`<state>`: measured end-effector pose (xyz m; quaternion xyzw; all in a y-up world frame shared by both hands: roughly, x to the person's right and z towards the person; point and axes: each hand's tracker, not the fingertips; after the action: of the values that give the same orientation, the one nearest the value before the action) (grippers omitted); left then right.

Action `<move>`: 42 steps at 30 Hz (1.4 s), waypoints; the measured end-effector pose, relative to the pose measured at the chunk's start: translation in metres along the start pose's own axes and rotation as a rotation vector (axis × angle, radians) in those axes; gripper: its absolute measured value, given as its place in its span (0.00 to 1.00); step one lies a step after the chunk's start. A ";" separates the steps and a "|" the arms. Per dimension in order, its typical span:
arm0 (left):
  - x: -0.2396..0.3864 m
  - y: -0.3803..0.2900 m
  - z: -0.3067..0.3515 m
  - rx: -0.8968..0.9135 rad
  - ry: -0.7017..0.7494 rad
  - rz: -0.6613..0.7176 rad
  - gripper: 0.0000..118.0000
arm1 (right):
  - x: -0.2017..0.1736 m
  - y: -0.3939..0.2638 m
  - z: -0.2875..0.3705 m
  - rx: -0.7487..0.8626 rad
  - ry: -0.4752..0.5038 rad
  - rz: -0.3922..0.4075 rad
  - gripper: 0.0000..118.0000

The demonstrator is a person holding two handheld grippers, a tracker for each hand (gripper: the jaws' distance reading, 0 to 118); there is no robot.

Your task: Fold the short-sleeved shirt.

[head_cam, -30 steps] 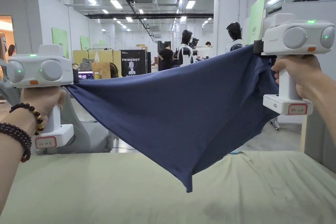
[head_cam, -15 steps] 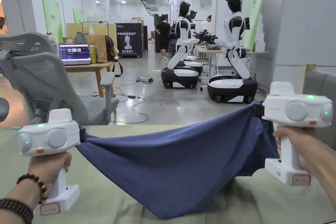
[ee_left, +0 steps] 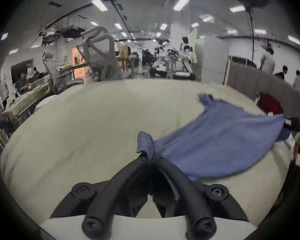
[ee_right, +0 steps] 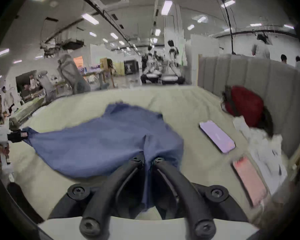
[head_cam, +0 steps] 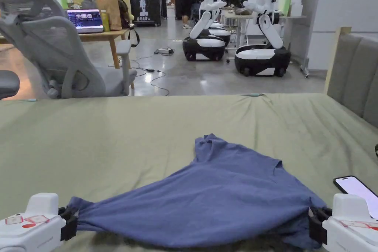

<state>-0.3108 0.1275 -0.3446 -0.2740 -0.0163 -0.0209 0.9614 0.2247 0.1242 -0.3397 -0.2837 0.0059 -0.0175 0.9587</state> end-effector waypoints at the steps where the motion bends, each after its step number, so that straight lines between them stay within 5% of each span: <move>1: -0.003 -0.007 0.003 -0.008 -0.008 0.003 0.01 | -0.001 -0.010 -0.001 -0.045 -0.021 -0.013 0.05; 4: -0.006 -0.021 0.001 -0.079 -0.012 0.015 0.01 | -0.006 -0.031 -0.015 -0.116 -0.032 0.029 0.05; 11: 0.002 -0.021 -0.017 -0.164 0.010 -0.053 0.07 | 0.005 -0.044 -0.034 -0.198 -0.025 -0.079 0.12; 12: 0.002 -0.019 -0.015 -0.165 0.003 -0.051 0.22 | 0.006 -0.040 -0.030 -0.187 -0.018 -0.086 0.25; 14: 0.004 -0.013 -0.011 -0.161 0.029 -0.052 0.90 | 0.006 -0.031 -0.014 -0.132 -0.070 -0.076 0.87; 15: 0.004 -0.009 -0.008 -0.157 0.054 -0.054 1.00 | 0.008 -0.026 -0.006 -0.097 -0.072 -0.072 1.00; 16: 0.002 -0.006 0.002 -0.111 0.038 -0.030 0.91 | 0.008 -0.021 0.002 -0.051 -0.053 -0.068 0.95; 19: -0.001 -0.001 0.004 -0.018 0.044 0.000 0.94 | 0.006 0.001 0.015 -0.023 -0.057 -0.029 0.89; 20: 0.000 0.004 0.007 -0.032 0.064 0.005 0.86 | 0.005 0.006 0.016 -0.031 -0.066 -0.013 0.79; 21: -0.002 0.004 0.016 -0.038 0.066 0.000 0.69 | 0.004 0.007 0.017 -0.012 -0.065 -0.005 0.61; 22: -0.002 0.005 0.019 -0.032 0.064 -0.005 0.28 | 0.002 0.009 0.018 0.015 -0.066 0.006 0.20; 23: -0.002 0.005 0.023 0.000 0.071 -0.018 0.00 | -0.003 0.012 0.020 0.036 -0.068 0.004 0.01; 33: -0.003 0.000 0.022 0.002 0.085 0.011 0.03 | -0.018 0.012 0.026 0.022 -0.041 0.032 0.00; 37: -0.003 -0.006 0.008 -0.086 0.099 -0.005 1.00 | -0.021 0.009 0.025 0.014 -0.034 0.044 0.00; 39: -0.003 -0.009 0.005 -0.056 0.085 0.001 0.91 | -0.025 0.011 0.024 0.004 -0.025 0.051 0.00; 42: -0.006 -0.011 -0.011 -0.157 0.080 0.012 0.91 | -0.028 0.009 0.023 -0.014 -0.016 0.063 0.00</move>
<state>-0.3169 0.1126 -0.3480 -0.3478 0.0255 -0.0273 0.9368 0.1978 0.1447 -0.3252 -0.2903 0.0075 0.0152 0.9568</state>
